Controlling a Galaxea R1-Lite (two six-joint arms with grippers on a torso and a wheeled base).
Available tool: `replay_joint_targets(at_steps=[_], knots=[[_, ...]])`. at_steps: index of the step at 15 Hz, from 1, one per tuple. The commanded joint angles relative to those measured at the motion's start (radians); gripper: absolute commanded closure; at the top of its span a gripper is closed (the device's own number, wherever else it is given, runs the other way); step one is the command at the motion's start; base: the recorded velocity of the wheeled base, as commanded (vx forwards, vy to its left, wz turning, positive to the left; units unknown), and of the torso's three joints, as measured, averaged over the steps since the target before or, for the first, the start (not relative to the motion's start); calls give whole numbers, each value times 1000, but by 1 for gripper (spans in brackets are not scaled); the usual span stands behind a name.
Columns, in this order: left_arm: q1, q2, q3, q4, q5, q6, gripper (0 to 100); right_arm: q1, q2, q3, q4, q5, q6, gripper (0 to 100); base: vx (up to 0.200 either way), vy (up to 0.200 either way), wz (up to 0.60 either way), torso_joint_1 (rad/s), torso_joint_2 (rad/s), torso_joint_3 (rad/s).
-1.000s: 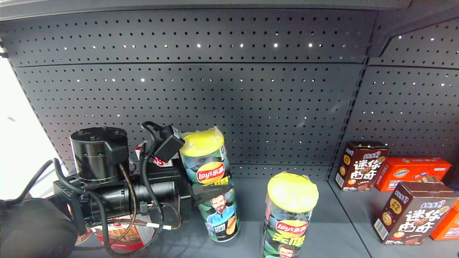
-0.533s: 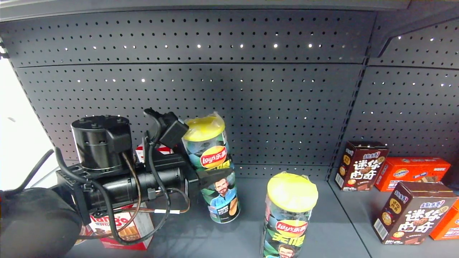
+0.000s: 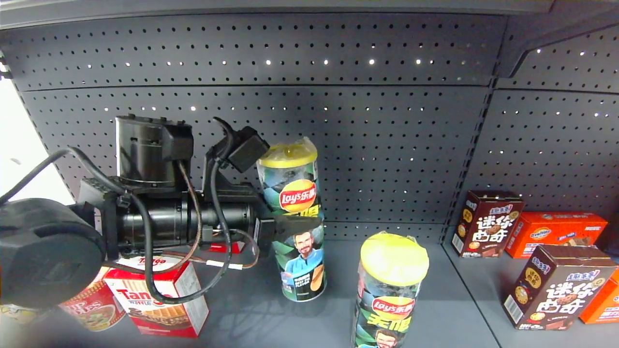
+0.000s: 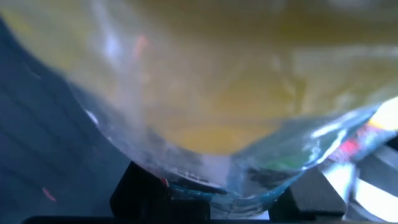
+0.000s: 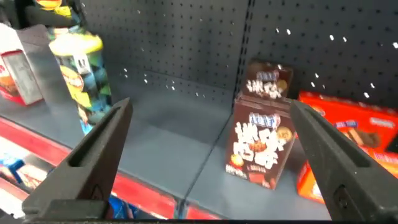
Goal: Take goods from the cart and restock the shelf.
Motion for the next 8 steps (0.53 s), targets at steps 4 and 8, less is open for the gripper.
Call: replay_joint_targets(at_steps=[4,8], knots=[[49,74,-148,-5,-72,78,100,-79,-50,3,18,0,0,0,0,0,0,0,0,0],[59,149,-173,-24,-83,119,100,-108,-62,-8,51,0,0,0,0,0,0,0,0,0]])
